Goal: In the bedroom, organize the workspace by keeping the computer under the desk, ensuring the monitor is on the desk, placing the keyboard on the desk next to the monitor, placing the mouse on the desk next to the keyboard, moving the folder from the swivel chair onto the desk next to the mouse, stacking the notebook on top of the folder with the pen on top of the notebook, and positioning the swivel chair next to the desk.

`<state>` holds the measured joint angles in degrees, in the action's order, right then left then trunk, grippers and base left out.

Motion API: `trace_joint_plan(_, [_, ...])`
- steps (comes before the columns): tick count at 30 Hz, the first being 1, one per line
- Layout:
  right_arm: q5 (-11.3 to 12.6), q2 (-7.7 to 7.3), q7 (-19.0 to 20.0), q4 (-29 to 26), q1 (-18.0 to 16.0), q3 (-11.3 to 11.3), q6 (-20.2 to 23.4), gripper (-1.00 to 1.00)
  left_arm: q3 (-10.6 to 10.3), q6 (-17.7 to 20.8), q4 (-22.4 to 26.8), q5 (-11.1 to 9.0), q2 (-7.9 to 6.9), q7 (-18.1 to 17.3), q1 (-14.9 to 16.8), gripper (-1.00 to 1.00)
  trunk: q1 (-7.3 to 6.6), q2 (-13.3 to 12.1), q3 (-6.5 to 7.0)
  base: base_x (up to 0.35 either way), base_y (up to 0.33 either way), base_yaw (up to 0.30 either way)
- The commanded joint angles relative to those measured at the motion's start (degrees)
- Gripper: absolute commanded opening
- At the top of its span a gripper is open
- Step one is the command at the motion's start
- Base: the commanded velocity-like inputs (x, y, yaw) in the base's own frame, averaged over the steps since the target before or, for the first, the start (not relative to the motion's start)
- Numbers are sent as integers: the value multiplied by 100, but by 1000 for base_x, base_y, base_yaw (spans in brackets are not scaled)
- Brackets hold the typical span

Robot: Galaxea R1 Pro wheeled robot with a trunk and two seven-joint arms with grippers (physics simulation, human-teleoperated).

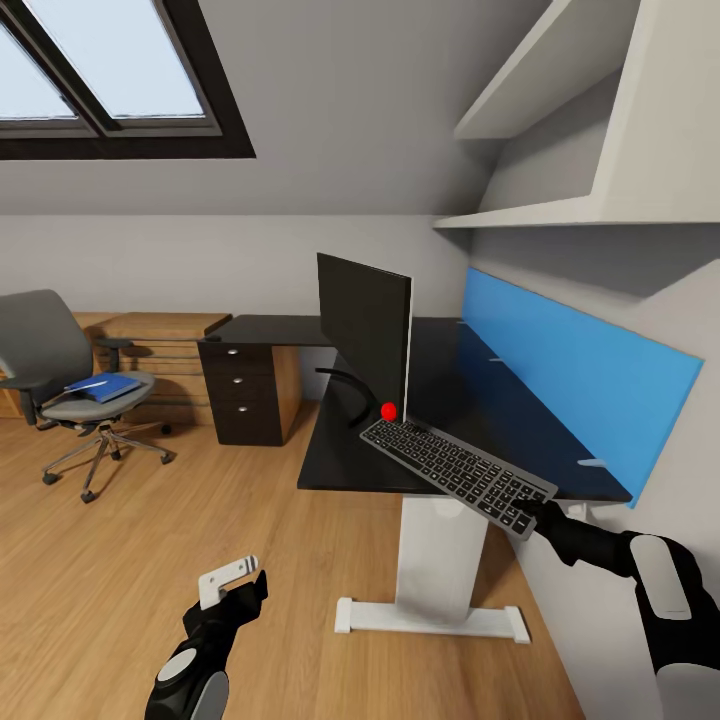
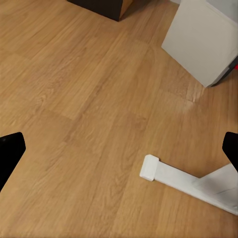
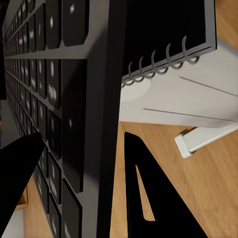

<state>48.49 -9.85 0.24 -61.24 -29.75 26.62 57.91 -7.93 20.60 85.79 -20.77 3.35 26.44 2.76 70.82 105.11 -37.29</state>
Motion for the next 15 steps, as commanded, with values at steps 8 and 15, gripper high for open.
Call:
trace_joint_plan(8, [2,1,0,-2,-6,10,28,-100,-15,14,8,-48,-1,46,4,100,-1,3,-6,-92,0,0])
trace_joint_plan(15, [-5,1,-2,-2,-5,10,28,-100,-21,14,8,-43,-1,46,5,100,-1,3,-6,-114,0,0])
